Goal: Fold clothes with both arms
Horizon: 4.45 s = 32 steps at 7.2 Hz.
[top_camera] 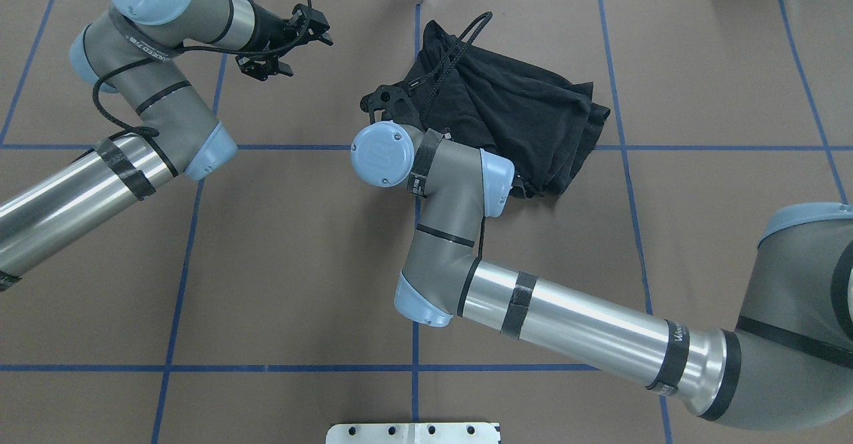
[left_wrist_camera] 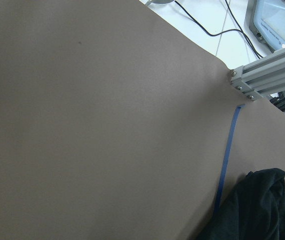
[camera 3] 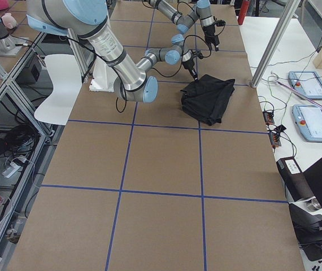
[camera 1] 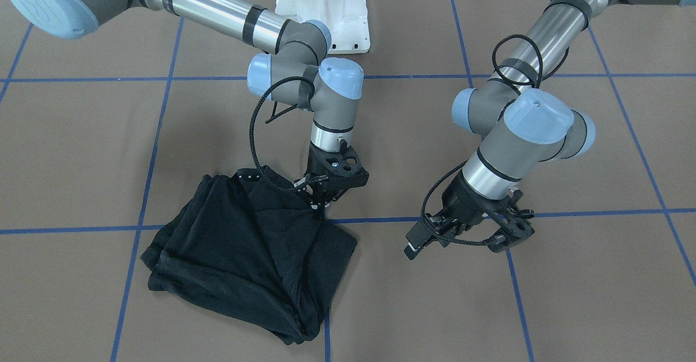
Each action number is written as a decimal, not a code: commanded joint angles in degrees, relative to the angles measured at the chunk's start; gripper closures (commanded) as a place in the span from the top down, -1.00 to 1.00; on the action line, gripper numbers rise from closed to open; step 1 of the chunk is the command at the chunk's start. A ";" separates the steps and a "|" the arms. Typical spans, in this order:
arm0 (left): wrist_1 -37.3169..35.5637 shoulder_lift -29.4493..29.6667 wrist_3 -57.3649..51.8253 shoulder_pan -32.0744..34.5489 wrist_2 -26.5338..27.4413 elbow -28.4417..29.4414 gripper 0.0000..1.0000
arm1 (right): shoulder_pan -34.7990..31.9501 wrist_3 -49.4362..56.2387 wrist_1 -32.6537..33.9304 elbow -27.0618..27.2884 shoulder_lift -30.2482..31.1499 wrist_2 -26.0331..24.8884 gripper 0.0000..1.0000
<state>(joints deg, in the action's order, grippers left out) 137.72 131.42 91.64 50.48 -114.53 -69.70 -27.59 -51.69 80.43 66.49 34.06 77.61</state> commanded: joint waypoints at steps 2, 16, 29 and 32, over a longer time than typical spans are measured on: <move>-0.17 1.38 0.29 0.14 -0.08 0.01 1.00 | -4.11 3.33 2.78 6.08 -0.04 6.11 -1.00; -6.06 7.89 0.30 0.50 0.27 0.97 1.00 | -23.11 28.58 -12.14 -2.94 10.68 16.60 1.00; -10.20 -33.66 -58.94 17.81 -0.17 -28.73 1.00 | -45.89 29.11 -11.27 25.10 43.68 43.68 1.00; -9.13 -34.83 -59.21 17.63 1.67 -27.86 1.00 | -46.93 29.45 -12.25 24.48 49.86 43.14 1.00</move>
<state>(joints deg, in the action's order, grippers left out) 128.94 96.95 32.89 68.06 -113.41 -97.84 -73.70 -22.66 67.23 91.08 80.87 120.38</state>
